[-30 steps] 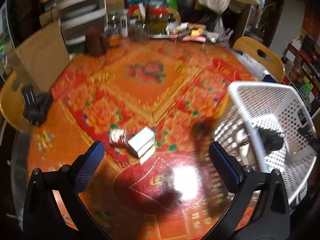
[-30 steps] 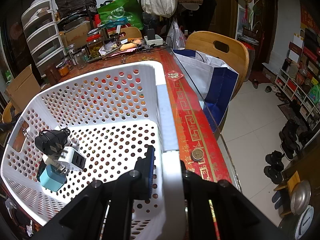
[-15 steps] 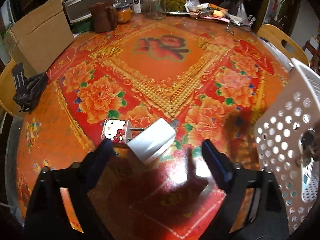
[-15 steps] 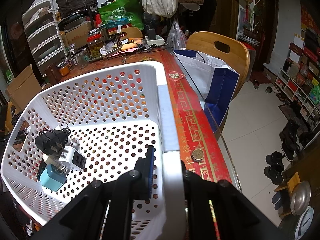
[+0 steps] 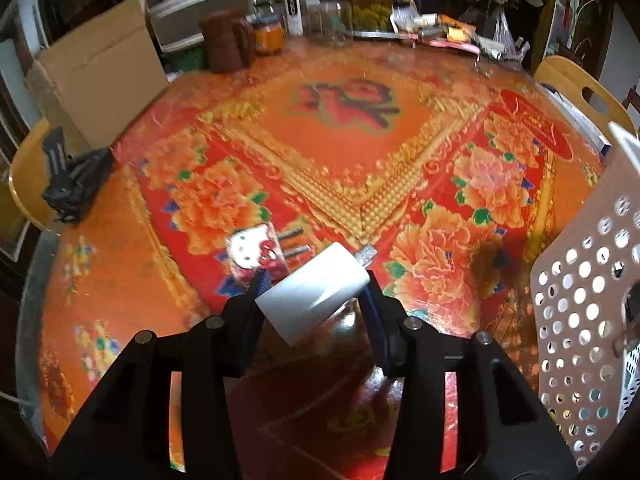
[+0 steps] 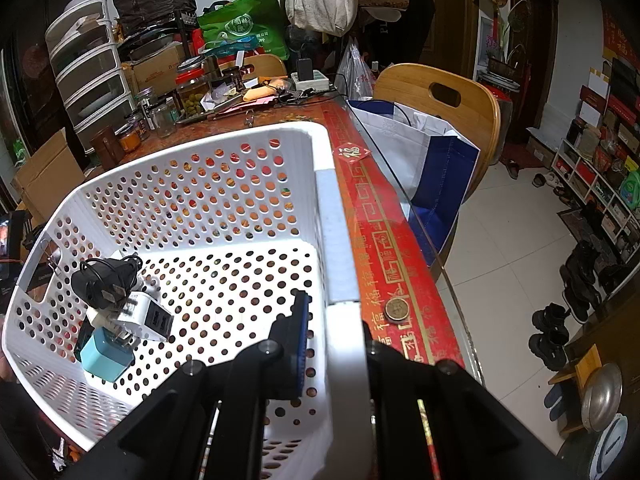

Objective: Organize rigid objects
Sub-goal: 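Carry the white cube charger into the basket and open the left tool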

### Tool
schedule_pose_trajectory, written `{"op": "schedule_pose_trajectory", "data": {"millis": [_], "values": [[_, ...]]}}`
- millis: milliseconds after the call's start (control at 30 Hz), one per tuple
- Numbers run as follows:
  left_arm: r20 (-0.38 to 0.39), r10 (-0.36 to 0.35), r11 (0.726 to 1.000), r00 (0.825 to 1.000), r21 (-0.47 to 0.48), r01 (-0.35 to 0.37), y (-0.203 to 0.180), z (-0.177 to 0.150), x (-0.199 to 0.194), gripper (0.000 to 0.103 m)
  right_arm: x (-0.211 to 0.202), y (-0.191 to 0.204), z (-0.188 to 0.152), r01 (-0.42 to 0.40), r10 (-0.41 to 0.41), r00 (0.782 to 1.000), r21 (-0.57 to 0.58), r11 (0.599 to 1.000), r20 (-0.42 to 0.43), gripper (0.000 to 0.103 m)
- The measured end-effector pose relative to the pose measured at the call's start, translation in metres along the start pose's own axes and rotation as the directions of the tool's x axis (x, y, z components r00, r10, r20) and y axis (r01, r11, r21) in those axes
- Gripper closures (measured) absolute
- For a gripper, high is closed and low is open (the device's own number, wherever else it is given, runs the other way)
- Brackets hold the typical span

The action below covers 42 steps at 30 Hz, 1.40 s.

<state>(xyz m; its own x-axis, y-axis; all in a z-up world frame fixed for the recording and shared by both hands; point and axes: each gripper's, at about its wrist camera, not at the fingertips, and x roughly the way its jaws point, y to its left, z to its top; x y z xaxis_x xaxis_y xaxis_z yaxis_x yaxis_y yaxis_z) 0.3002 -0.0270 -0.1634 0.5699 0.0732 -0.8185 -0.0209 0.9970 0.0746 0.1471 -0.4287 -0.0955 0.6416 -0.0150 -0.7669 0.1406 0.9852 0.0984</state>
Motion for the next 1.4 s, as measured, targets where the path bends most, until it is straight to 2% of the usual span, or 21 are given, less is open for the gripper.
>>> {"op": "schedule_pose_trajectory", "data": {"millis": [133,533,800,933,1067,1100,1200,1400], "values": [[0.057,0.035,0.999,0.998,0.022,-0.037,-0.001,-0.001,-0.019,0.060,0.000,0.000,0.000,0.000,0.000,1.000,0.000,1.000,0.000,0.093],[0.178,0.062,0.998,0.982,0.019,-0.066,0.006,-0.001,-0.076,0.060,0.000,0.000,0.000,0.000,0.000,1.000,-0.002,1.000,0.000,0.093],[0.263,0.017,1.000,0.965,-0.006,-0.016,0.015,0.008,-0.134,0.060,0.001,0.001,0.001,0.000,0.000,1.000,-0.003,1.000,-0.001,0.093],[0.292,-0.047,0.999,0.955,0.028,0.041,0.004,0.014,-0.165,0.060,0.000,0.001,0.001,0.001,-0.001,1.000,-0.002,1.000,0.000,0.093],[0.252,-0.176,0.983,0.951,0.099,0.156,-0.023,0.018,-0.188,0.060,0.000,0.002,0.000,-0.001,0.001,1.000,-0.002,1.000,0.002,0.093],[0.224,-0.228,0.971,0.948,0.126,0.204,-0.035,0.017,-0.193,0.060,0.000,0.002,0.000,-0.002,0.002,1.000,-0.002,1.000,0.001,0.093],[0.152,-0.321,0.936,0.935,0.202,0.289,-0.070,0.008,-0.202,0.060,0.001,0.002,0.000,-0.002,0.002,1.000,-0.003,1.000,0.001,0.093],[0.050,-0.387,0.875,0.921,0.337,0.349,-0.143,-0.008,-0.213,0.060,0.001,0.002,0.000,-0.002,0.002,1.000,-0.003,1.000,0.001,0.093]]}}
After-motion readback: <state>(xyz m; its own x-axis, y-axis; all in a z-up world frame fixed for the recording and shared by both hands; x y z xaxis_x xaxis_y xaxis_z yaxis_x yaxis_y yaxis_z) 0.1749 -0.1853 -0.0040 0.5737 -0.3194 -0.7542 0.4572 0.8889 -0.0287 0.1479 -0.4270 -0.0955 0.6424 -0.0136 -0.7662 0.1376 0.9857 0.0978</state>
